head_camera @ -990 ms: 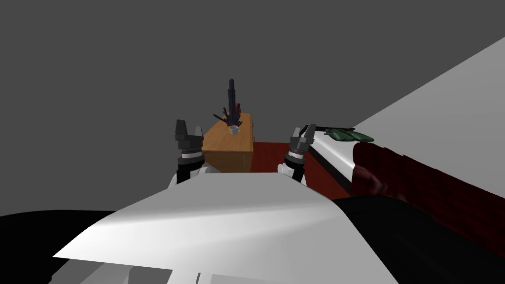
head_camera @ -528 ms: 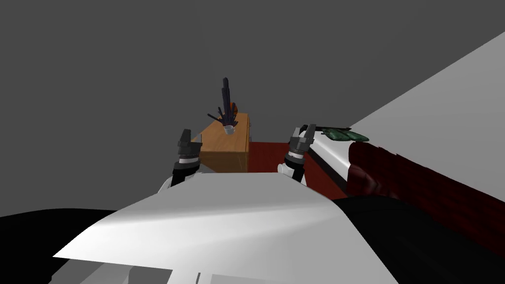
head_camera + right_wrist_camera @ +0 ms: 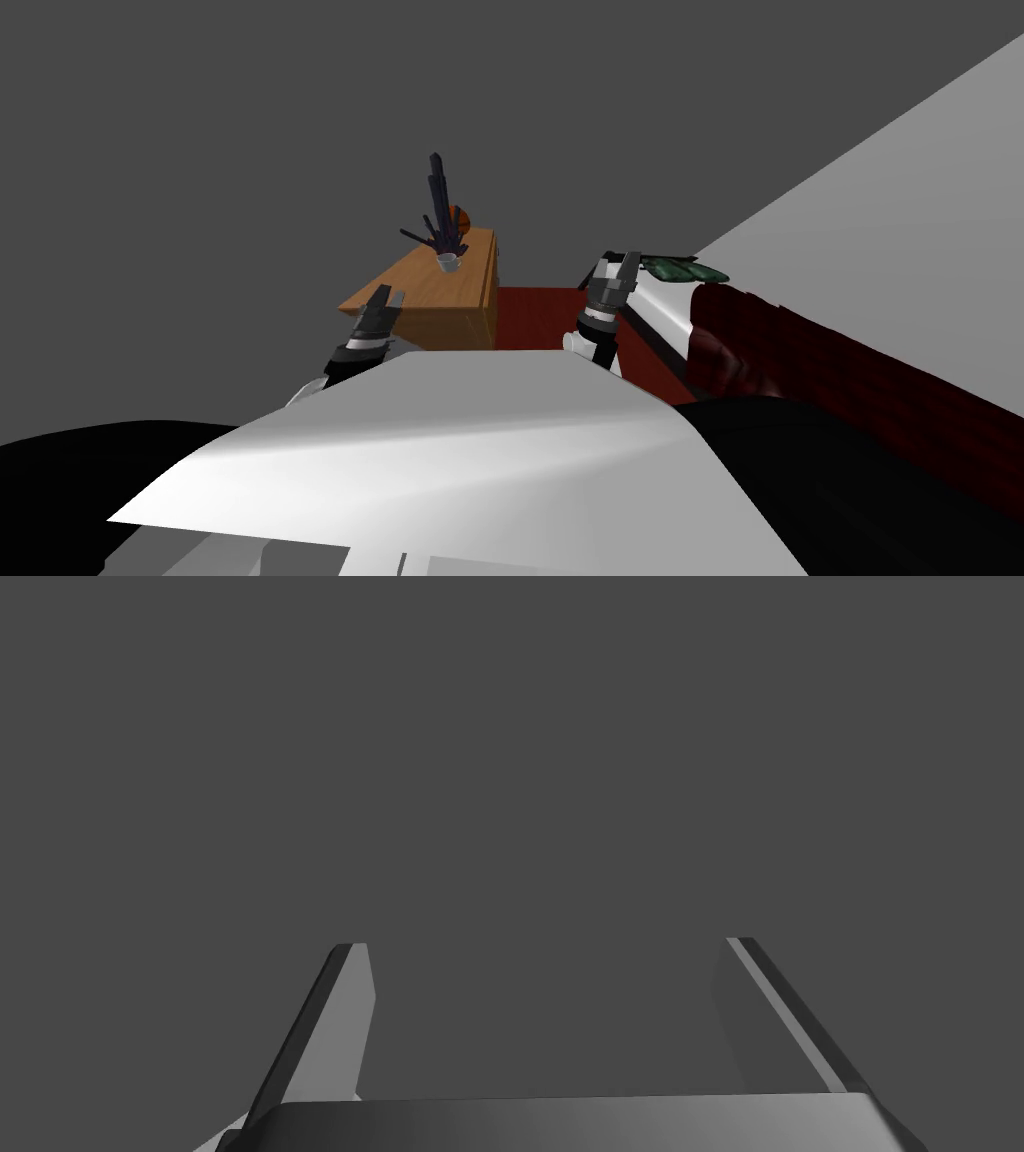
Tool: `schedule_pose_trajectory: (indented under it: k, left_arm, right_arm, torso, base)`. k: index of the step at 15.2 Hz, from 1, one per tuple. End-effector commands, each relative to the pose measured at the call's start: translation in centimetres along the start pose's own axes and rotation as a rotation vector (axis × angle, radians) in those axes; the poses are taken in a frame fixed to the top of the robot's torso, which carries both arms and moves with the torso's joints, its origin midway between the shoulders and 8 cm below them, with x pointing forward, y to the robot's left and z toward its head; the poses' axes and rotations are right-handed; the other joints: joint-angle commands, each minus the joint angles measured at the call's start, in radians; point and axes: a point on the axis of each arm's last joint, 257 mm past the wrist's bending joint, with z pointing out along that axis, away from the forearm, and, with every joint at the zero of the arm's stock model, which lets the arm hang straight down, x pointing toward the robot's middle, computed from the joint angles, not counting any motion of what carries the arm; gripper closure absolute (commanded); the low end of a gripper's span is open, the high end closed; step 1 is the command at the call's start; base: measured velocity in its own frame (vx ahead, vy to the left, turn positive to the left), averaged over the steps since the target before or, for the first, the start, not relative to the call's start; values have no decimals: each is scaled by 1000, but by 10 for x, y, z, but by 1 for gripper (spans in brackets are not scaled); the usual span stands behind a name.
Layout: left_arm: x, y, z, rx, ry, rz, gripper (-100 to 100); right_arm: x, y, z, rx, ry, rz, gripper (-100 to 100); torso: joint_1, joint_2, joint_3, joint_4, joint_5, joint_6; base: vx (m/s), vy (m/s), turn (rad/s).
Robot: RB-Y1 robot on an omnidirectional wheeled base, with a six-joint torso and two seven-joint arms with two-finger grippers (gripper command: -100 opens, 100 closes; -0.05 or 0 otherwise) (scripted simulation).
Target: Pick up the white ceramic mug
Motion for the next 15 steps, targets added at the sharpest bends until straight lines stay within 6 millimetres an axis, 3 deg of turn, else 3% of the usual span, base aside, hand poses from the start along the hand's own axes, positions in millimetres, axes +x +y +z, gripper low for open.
schedule_pose_trajectory:
  k: [1, 4, 5, 6, 8, 9, 13, 15]
  left_arm:
    - [-6, 17, -23, -51, 56, 25, -100]
    - [-13, 42, -49, -125, 106, 46, -100]
    - [-13, 42, -49, -126, 106, 46, -100]
    - [-20, 50, -67, -161, 153, 63, -100]
    - [-22, 58, -72, -183, 154, 64, -100]
    - [-29, 66, -91, -223, 204, 79, -100]
    - [-50, 86, -136, -328, 292, 98, -100]
    - [-55, 95, -149, -370, 299, 102, -100]
  right_arm:
    - [0, 0, 0, 0, 0, 0, 0]
    - [0, 0, 0, 0, 0, 0, 0]
    - [0, 0, 0, 0, 0, 0, 0]
    - [0, 0, 0, 0, 0, 0, 0]
    - [0, 0, 0, 0, 0, 0, 0]
    - [0, 0, 0, 0, 0, 0, 0]
    - [0, 0, 0, 0, 0, 0, 0]
    - [0, 0, 0, 0, 0, 0, 0]
  torso:
    - [0, 0, 0, 0, 0, 0]
    - [0, 0, 0, 0, 0, 0]
    - [0, 1, 0, 0, 0, 0]
    - [1, 0, 0, 0, 0, 0]
    - [1, 0, 0, 0, 0, 0]
    - [2, 0, 0, 0, 0, 0]
    - [-1, 0, 0, 0, 0, 0]
    - [-2, 0, 0, 0, -1, 0]
  base:
    - [1, -141, -24]
    - [-7, -144, -51]
    - [3, -110, -31]
    - [5, -126, -22]
    - [3, -118, -15]
    - [5, -101, -2]
    - [-2, -161, -55]
    - [1, -155, -54]
